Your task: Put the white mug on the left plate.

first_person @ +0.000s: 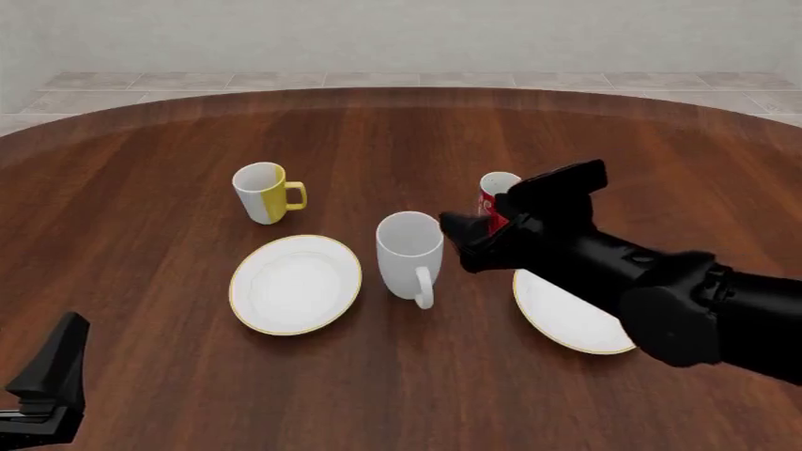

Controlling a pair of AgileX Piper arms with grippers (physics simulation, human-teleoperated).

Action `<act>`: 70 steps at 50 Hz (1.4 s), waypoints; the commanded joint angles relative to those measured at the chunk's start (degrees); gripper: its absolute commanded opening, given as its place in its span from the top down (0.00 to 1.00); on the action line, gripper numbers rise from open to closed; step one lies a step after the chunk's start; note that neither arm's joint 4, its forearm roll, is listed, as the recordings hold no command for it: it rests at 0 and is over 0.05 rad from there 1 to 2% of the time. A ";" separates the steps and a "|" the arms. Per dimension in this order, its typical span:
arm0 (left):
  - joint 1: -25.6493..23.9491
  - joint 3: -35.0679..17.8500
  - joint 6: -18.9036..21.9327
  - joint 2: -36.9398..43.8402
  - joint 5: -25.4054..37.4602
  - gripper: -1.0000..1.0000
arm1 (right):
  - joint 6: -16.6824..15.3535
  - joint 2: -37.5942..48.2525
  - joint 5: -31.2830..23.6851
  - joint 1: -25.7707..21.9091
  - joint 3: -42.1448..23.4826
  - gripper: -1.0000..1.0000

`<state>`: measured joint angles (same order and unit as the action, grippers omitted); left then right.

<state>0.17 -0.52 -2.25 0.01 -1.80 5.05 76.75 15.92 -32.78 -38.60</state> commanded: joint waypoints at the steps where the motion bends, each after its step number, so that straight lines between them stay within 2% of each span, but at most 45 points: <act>1: 0.05 -0.04 -0.15 0.00 -0.06 0.00 | 0.20 2.77 1.48 -0.29 -0.13 0.00; 45: -0.17 -0.19 -0.22 0.00 -0.13 0.00 | 0.53 12.35 5.97 -1.06 -1.25 0.00; 70: -0.52 -0.07 -0.06 0.00 -0.25 0.00 | 2.33 15.97 7.53 -1.11 -1.28 0.00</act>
<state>-0.22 -0.65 -2.33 0.01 -1.97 6.77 91.37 22.97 -33.83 -39.74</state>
